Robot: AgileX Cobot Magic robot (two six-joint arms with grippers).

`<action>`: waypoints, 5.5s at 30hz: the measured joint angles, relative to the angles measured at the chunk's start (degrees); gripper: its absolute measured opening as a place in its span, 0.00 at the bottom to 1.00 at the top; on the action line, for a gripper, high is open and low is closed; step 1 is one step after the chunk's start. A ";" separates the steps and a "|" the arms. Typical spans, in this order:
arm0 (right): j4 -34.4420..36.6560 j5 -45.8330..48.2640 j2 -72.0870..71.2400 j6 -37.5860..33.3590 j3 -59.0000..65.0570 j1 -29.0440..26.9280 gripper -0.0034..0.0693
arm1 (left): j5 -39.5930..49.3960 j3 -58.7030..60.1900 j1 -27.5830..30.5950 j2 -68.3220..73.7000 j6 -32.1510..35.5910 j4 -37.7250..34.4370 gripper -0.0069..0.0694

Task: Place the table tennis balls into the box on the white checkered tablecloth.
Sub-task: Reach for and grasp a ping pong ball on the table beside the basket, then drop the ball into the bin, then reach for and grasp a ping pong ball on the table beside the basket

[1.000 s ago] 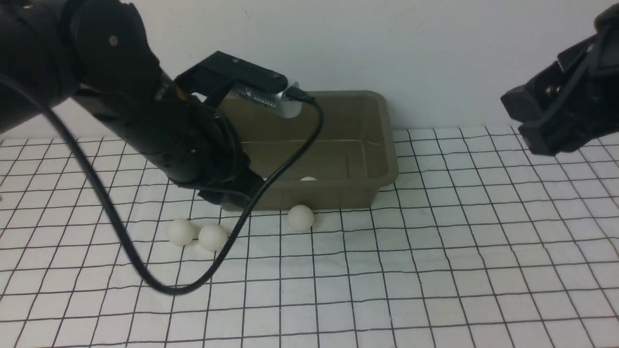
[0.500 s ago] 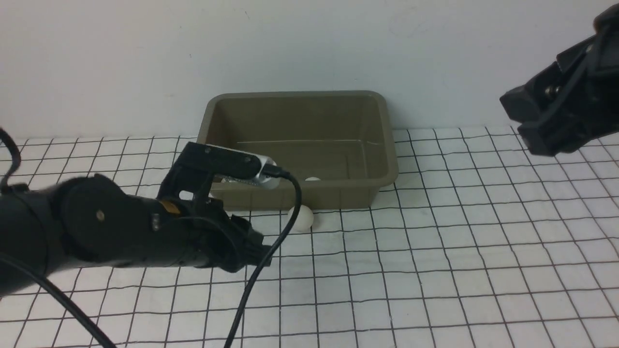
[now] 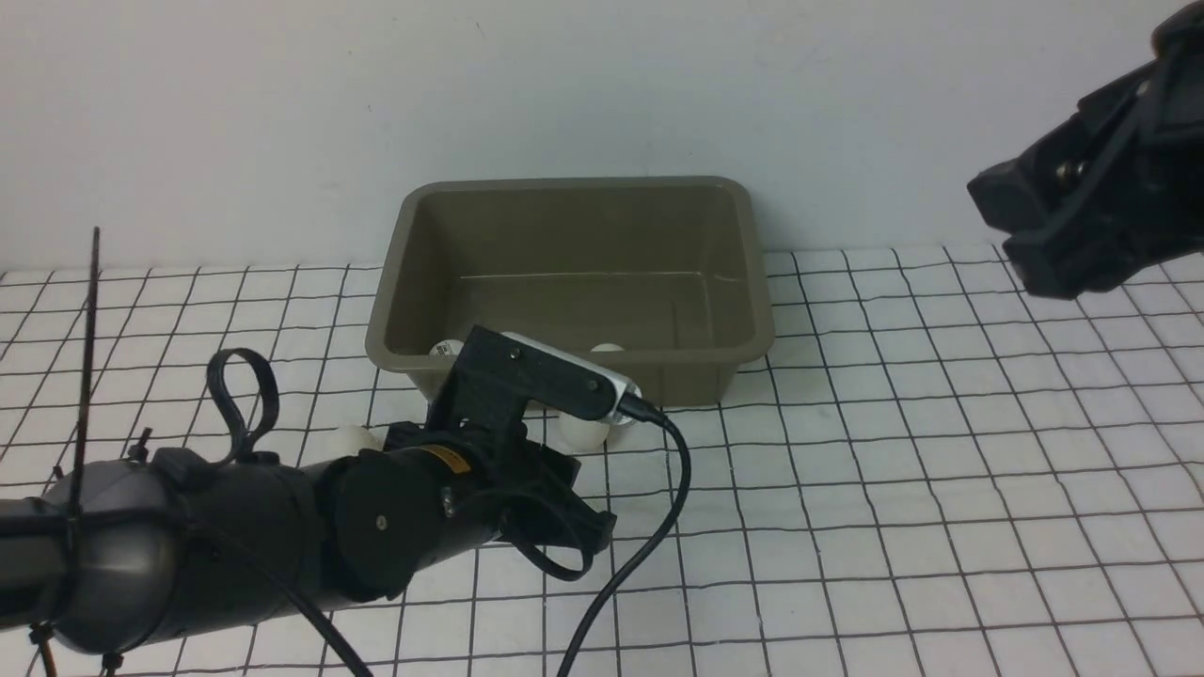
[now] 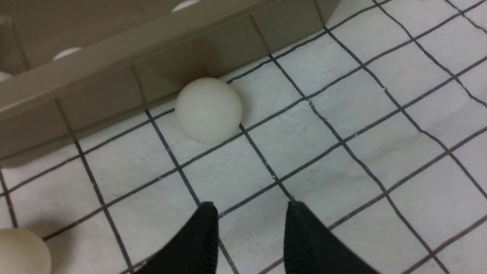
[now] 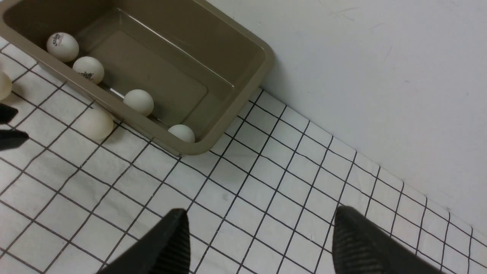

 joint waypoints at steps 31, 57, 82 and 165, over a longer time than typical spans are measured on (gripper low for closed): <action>-0.59 -0.09 0.00 -0.17 0.00 0.00 0.68 | -26.25 -0.31 -1.30 12.61 -21.36 8.58 0.80; -1.25 -0.09 0.00 -1.52 0.00 0.00 0.68 | -46.42 -0.60 -6.32 24.42 -26.45 7.63 0.80; -0.70 0.44 0.00 -2.90 0.00 0.00 0.68 | -42.56 -7.78 -5.83 29.61 -24.20 4.97 0.67; 4.02 0.54 0.00 -3.43 0.00 0.00 0.68 | 61.91 -18.84 3.35 -12.03 -30.75 41.43 0.65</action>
